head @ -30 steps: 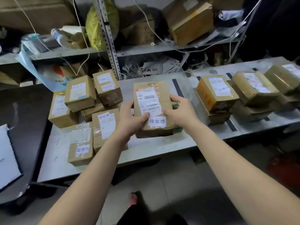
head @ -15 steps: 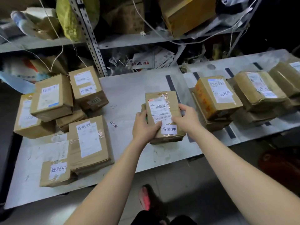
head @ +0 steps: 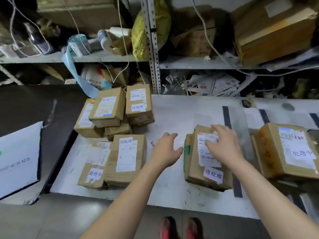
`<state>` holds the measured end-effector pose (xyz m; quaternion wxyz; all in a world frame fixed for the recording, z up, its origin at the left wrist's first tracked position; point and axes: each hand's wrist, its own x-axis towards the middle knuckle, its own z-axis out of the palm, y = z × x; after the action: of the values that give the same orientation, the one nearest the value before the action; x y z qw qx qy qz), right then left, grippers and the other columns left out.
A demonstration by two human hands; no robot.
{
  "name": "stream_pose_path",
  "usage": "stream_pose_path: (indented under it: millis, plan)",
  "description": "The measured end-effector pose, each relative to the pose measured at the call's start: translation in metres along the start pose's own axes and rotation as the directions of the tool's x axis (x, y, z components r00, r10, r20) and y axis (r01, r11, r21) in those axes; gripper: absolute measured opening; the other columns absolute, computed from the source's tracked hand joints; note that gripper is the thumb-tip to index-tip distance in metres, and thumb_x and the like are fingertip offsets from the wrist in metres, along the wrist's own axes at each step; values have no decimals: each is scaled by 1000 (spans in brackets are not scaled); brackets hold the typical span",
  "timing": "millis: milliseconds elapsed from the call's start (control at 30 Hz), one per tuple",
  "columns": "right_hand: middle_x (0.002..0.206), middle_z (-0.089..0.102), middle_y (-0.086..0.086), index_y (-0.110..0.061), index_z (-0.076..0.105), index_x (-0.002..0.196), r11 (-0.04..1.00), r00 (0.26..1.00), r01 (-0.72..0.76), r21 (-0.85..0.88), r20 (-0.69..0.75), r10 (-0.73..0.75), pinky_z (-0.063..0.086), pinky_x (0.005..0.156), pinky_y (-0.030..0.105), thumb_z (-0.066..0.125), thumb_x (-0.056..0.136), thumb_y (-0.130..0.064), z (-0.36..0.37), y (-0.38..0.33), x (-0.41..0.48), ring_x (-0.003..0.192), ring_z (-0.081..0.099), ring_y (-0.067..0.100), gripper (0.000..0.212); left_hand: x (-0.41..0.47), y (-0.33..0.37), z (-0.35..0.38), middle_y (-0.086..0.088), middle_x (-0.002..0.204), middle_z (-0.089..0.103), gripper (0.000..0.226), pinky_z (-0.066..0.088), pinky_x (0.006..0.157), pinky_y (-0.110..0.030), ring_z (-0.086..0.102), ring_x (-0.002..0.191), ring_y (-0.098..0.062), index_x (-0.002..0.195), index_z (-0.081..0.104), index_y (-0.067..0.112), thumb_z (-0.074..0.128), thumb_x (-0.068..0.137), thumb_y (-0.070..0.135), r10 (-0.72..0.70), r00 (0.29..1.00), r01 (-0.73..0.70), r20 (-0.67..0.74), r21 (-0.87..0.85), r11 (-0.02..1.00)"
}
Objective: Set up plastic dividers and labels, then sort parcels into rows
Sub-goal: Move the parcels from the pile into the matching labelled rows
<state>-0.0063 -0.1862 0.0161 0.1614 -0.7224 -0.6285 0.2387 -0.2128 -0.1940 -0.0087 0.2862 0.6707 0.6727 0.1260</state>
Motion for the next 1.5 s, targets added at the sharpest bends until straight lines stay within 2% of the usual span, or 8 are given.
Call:
stream_pose_path:
  millis: [267,467,800,900,1033,1200,1367,1500]
  plan:
    - [153,46,-1,-21,48,148,946,936,325,15,135,-324,39,109,42,65,93,-36,15,-101,60,141,38,27,60,-11,-58,-113,-3,130,54,50,51,89,-40,56,120,-27,141,51,20,56,95,38,-158,938,249,-310,280,927]
    - [151,49,1,-21,50,147,892,878,448,58,159,-451,43,108,42,67,90,-34,50,-184,85,141,39,24,61,-10,-123,-182,-1,132,53,53,51,81,-40,57,118,-25,146,48,22,51,98,45,-235,865,378,-444,266,887]
    - [150,50,2,-22,47,149,962,927,259,84,257,-272,41,108,39,69,91,-36,146,-295,111,138,45,24,64,61,-248,-224,-2,147,49,59,49,92,-40,55,127,-26,149,46,22,48,100,53,-316,894,364,-318,104,925]
    - [149,52,-1,-23,43,152,983,948,137,126,270,-167,48,107,44,73,89,-39,170,-311,113,133,51,22,71,87,-269,-216,-3,151,51,60,47,103,-40,53,132,-25,149,47,19,52,99,51,-317,928,311,-196,-62,949]
    - [139,60,0,-19,46,150,990,971,10,140,235,-43,51,100,41,75,89,-36,189,-323,114,126,56,22,70,105,-276,-198,4,133,65,48,51,93,-35,62,119,-19,138,55,22,58,98,48,-312,949,267,-42,-420,867]
    - [121,66,-8,-27,49,148,909,959,-196,367,265,100,59,93,43,84,81,-21,198,-328,114,108,63,8,76,105,-276,-187,10,136,62,57,51,101,-48,60,122,-19,141,43,32,60,92,55,-301,941,204,-152,-454,867]
    - [138,61,-5,-28,48,150,867,962,-195,459,262,78,58,97,43,83,83,-14,182,-325,103,119,54,7,77,96,-264,-191,12,134,62,57,54,96,-50,61,119,-18,137,42,36,58,88,62,-271,946,169,-181,-438,883]
    - [129,65,-9,-25,50,149,825,974,-158,543,223,39,58,91,28,82,84,-10,163,-314,85,107,61,1,74,82,-241,-200,14,125,65,59,55,91,-49,63,112,-15,131,45,38,55,81,67,-212,948,106,-237,-393,914]
